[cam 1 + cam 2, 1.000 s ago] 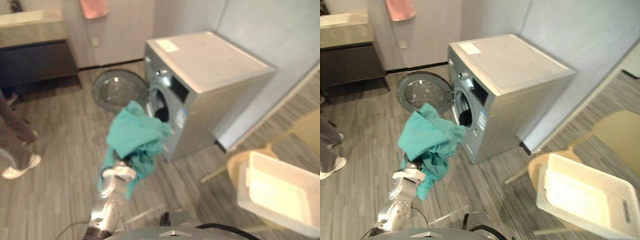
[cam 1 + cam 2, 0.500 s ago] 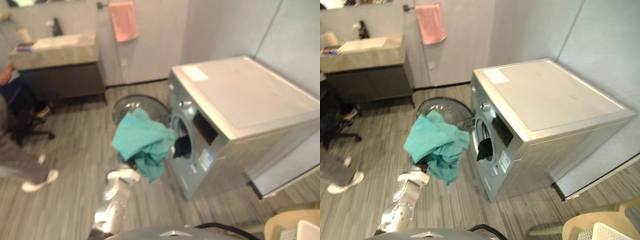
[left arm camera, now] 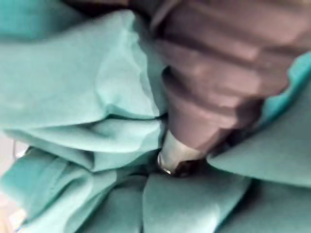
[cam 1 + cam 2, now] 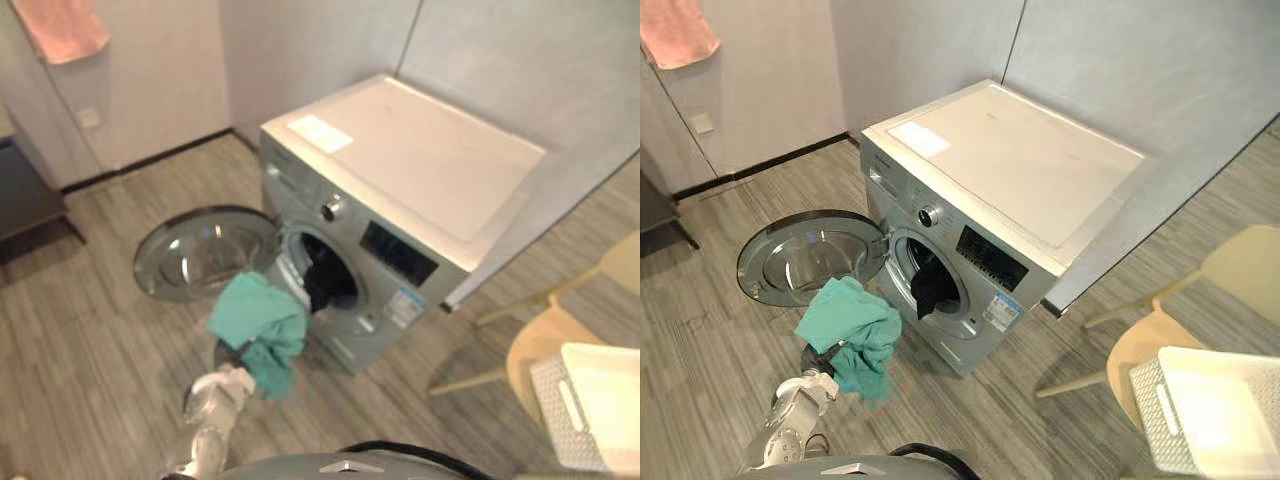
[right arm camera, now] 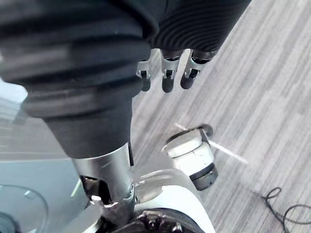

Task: Pick up the laundry basket with both hands and put the clothes into the washing machine.

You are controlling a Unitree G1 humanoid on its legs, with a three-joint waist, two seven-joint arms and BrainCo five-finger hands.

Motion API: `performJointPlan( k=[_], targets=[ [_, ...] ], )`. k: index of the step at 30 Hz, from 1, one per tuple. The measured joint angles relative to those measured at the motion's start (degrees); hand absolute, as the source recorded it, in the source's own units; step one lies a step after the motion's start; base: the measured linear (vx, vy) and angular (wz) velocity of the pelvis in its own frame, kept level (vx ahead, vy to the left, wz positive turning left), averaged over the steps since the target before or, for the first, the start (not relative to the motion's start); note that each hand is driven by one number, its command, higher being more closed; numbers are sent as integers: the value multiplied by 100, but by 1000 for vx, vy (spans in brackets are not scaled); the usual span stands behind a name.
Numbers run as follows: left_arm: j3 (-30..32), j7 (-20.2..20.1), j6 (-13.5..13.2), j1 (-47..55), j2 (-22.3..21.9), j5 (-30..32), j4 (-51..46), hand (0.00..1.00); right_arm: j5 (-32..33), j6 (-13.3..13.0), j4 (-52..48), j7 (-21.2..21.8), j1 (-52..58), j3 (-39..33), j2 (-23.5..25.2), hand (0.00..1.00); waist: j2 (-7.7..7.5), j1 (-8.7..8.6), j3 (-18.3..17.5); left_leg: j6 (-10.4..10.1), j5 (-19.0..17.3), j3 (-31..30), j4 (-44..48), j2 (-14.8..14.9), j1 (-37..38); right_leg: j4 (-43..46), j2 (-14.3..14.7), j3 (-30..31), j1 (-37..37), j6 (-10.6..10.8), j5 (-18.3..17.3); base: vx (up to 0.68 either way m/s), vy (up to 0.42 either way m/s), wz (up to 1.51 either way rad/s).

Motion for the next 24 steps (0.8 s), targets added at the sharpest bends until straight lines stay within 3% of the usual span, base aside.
performJointPlan(
  k=[1, 2, 4, 5, 6, 7, 8, 9, 10, 11, 12, 13, 14, 16, 17, 18, 19, 21, 24],
  targets=[
    [-35, -13, -18, -28, -28, 0, 20, 100, 28, -64, 109, 61, -23, -73, -146, 0, 138, -11, 1, 11, -721, 70, 302, -19, -102, -40, -48, 157, -84, 219, -111, -31, 377, -49],
    [-84, -14, -18, -44, -6, 0, 67, 100, 43, -93, 138, 142, -22, -106, -173, 0, 199, -15, 9, 196, -909, 153, 480, -59, -175, -15, -101, 259, -155, 213, -118, -38, 447, -64],
    [-410, -37, -16, -39, 189, 16, 90, 100, 154, -107, 139, 261, 36, -257, -100, 0, 75, -57, -3, 483, -1273, 544, 670, -320, -215, -76, -436, 629, -393, 107, -101, -32, 350, -71],
    [-487, -54, -3, -52, 250, 56, 88, 100, 212, -108, 144, 278, 36, -323, -55, 0, 99, -88, -18, 600, -1353, 799, 647, -389, -195, -60, -553, 774, -553, -261, -58, -16, 320, -109],
    [-450, -55, 4, -42, 256, 95, 94, 100, 281, -122, 142, 362, 2, -404, -42, 0, 105, -108, -20, 648, -1366, 1168, 446, -374, -122, 219, -588, 787, -1037, -655, 414, -10, 324, -127],
    [-409, -55, 4, -25, 256, 107, 95, 100, 346, -154, 129, 421, 8, -396, -42, 0, 126, -108, -29, 681, -1333, 1394, 255, -360, -62, 299, -587, 578, -1291, -851, 729, -8, 315, -171],
    [-288, -53, 19, -9, 298, 107, 104, 100, 440, -153, 140, 464, -80, -377, -38, 0, 203, -141, 11, 791, -1094, 1917, -207, -304, 136, 710, -642, -417, -1659, -1177, 831, 16, 239, -190],
    [-137, -48, 42, -16, 284, 100, 116, 100, 433, -17, 264, 267, -190, -384, 2, 0, 175, -144, 21, 703, -824, 2409, -710, -338, 511, 1367, -723, -1735, -1907, -1269, 590, 102, 293, -195],
    [-99, -49, 45, -13, 279, 92, 112, 100, 421, 34, 378, 196, -248, -383, 2, 0, 196, -108, 23, 525, -638, 2710, -966, -343, 691, 1533, -704, -2401, -1886, -1332, 474, 158, 249, -215],
    [-5, -53, 52, -16, 259, 75, 112, 100, 400, 110, 426, 86, -276, -366, -18, 0, 264, -21, 27, 387, -411, 3147, -1303, -367, 911, 1470, -447, -3252, -1768, -1319, 348, 180, 259, -223],
    [105, -53, 58, -59, 252, 41, 122, 100, 378, 144, 354, 60, -281, -253, -29, 0, 347, -11, 42, 388, -376, 3516, -1477, -397, 1006, 1041, 3, -3682, -1639, -1234, 338, 125, 161, -211],
    [152, -53, 71, -117, 246, 41, 164, 100, 375, 143, 329, 58, -290, -164, -63, 0, 347, -16, 50, 379, -368, 3647, -1541, -422, 1049, 712, 203, -3785, -1512, -1217, 362, 128, 129, -177],
    [251, -44, 197, -231, 169, 42, 292, 100, 375, 161, 285, 45, -297, -108, -111, 0, 403, -31, 91, 383, -365, 3874, -1581, -481, 1161, 239, 306, -3774, -1297, -946, 611, 112, 119, -110],
    [280, -43, 251, -401, 66, 43, 468, 100, 374, 162, 6, 31, -186, -21, -151, 0, 516, -153, 146, 461, -317, 3873, -1416, -511, 1334, 154, 290, -3681, -1054, -1003, 720, 83, 93, -48],
    [272, -46, 251, -449, 12, 44, 561, 100, 373, 168, -137, 2, -113, 86, -103, 0, 359, -171, 191, 477, -603, 3746, -1189, -481, 1329, 7, 160, -3656, -769, -1005, 759, 44, 53, 19],
    [271, -44, 253, -569, -115, 43, 693, 100, 370, 163, -221, -65, -83, 109, -132, 0, 484, -147, 147, 626, -111, 3596, -2265, -552, 1364, -39, 198, -3704, -634, -994, 771, 35, 47, 24],
    [310, -18, 242, -565, -206, 42, 717, 100, 345, 163, -314, -68, 17, 213, -171, 0, 447, -108, 162, 606, 305, 3634, -2247, -520, 1382, -61, 221, -3677, -587, -928, 733, 20, 48, 15],
    [552, 133, 188, -511, -252, -21, 770, 100, 247, 121, -364, -78, 72, 539, -178, 0, 346, -57, 141, 689, 160, 3619, -1810, -423, 1218, -224, 217, -3658, -506, -883, 722, 38, 27, 11],
    [780, 448, 129, -597, -252, -195, 943, 100, 143, 153, -481, -259, 59, 755, -130, 0, 206, 49, 438, 1029, -235, 3461, -106, 212, 667, -427, 341, -3666, -275, -818, 756, -16, -42, 8]
  ],
)
